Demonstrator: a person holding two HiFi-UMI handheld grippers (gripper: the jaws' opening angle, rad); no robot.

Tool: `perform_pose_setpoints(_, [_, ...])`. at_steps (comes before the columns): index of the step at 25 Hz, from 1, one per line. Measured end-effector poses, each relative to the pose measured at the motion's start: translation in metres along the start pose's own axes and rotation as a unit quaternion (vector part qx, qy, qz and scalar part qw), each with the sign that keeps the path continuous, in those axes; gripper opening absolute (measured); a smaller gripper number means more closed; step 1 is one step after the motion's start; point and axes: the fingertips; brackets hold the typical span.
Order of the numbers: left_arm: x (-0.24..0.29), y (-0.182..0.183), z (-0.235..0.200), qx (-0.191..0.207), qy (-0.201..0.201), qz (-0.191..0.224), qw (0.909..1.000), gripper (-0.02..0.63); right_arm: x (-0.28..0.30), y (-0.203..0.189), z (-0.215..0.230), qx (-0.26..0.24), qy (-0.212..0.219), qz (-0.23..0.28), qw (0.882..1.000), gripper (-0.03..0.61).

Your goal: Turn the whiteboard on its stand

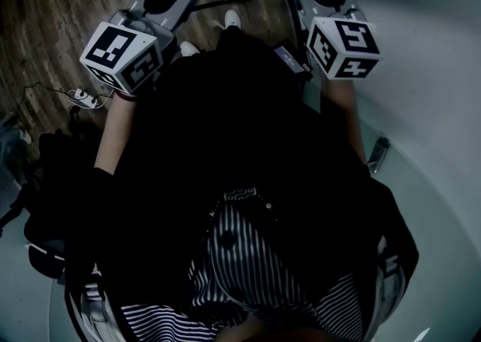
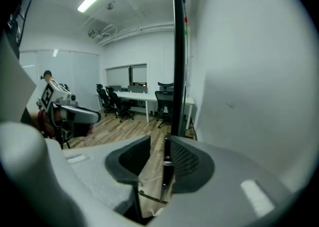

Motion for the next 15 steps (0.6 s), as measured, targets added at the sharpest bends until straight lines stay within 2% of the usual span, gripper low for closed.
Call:
perform_pose_setpoints(1, [-0.008,-0.003,0.002,-0.001,-0.002,0.001,1.0,0.002,-0.009,0.0,-0.011,0.011,0.016,0.012,1.0,0.108])
perform_pose_setpoints(2, [-0.014,-0.005,0.002,-0.004,-0.003,0.002,1.0,0.002,-0.015,0.001,-0.022,0.023,0.032,0.027,0.999,0.078])
perform_pose_setpoints(3, [-0.019,-0.008,0.002,-0.007,-0.004,0.003,1.0,0.002,-0.019,0.003,-0.03,0.034,0.044,0.041,0.998,0.019])
perform_pose_setpoints(4, [-0.022,-0.009,0.003,-0.011,-0.005,0.005,0.9999,0.002,-0.022,0.003,-0.037,0.042,0.052,0.051,0.996,0.003])
perform_pose_setpoints(10, [-0.052,-0.017,0.015,-0.023,-0.015,0.026,0.9993,0.002,-0.028,0.005,-0.072,0.043,0.067,0.043,0.996,0.003])
perform_pose_setpoints(15, [-0.064,-0.022,0.017,-0.023,-0.012,0.028,0.9993,0.002,-0.034,0.002,-0.081,0.033,0.079,0.028,0.996,0.003])
Point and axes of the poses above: the fingertips, and each gripper's own axes: x forward along the fingers, z to its right, y out of its top, and after that the axes turned 3 degrees about -y, right-handed
